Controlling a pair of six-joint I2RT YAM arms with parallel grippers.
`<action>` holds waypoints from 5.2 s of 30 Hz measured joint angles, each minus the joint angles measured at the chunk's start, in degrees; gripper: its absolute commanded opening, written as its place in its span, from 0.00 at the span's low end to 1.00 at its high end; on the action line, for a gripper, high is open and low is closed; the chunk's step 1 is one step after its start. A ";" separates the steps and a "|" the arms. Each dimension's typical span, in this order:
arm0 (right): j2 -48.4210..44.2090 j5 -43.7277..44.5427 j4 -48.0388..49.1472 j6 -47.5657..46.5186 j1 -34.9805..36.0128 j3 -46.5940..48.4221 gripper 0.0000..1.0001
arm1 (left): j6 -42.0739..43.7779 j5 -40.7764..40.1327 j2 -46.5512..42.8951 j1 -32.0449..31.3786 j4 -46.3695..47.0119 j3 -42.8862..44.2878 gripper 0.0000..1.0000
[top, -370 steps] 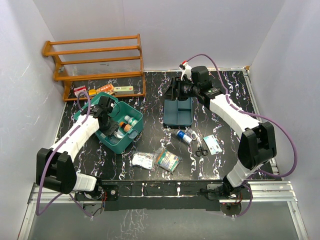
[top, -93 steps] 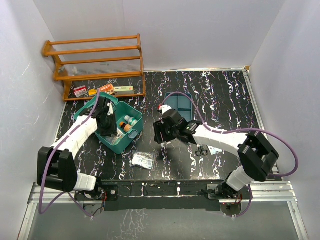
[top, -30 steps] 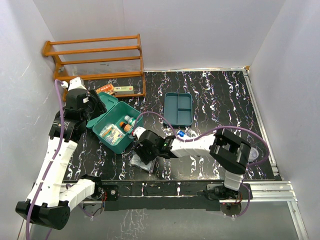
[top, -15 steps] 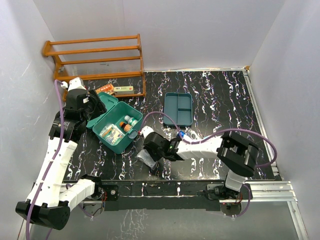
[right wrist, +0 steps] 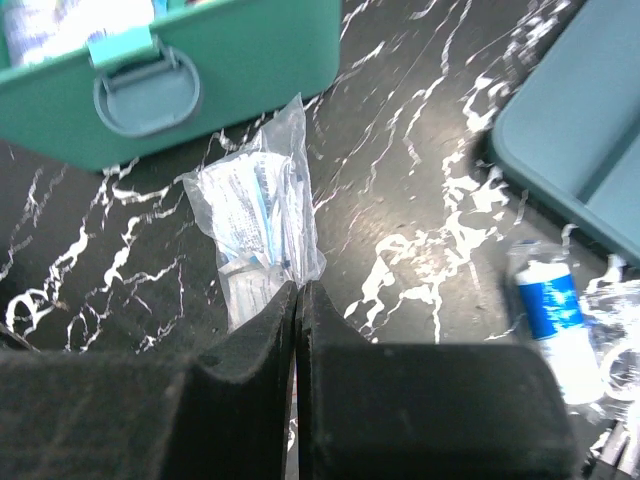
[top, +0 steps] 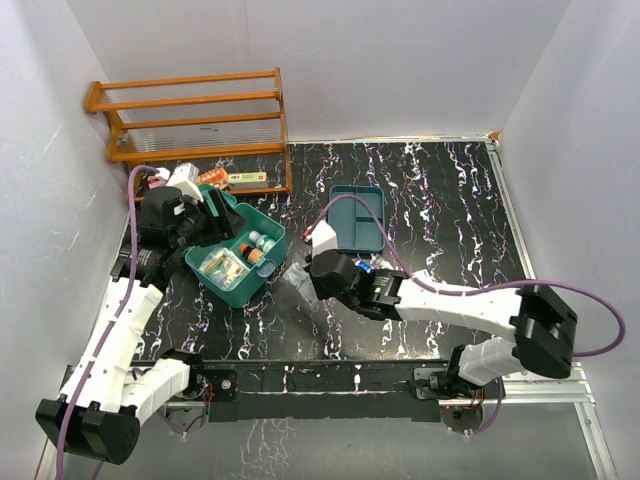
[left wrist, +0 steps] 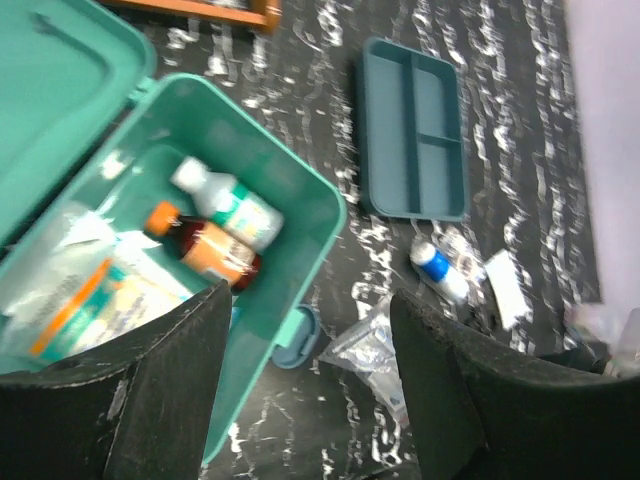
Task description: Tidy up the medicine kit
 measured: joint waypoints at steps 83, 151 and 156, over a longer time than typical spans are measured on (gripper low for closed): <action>-2.89 -7.13 -7.08 -6.25 -14.95 11.87 0.56 | 34.45 20.11 25.24 11.67 -20.33 10.03 0.07; -2.23 -11.04 -6.34 -8.52 -15.69 10.32 0.57 | 20.13 -1.25 23.58 6.14 -18.12 4.13 0.27; -2.29 -11.04 -6.25 -8.52 -15.78 10.29 0.57 | 18.40 -2.38 26.21 4.57 -16.81 1.62 0.27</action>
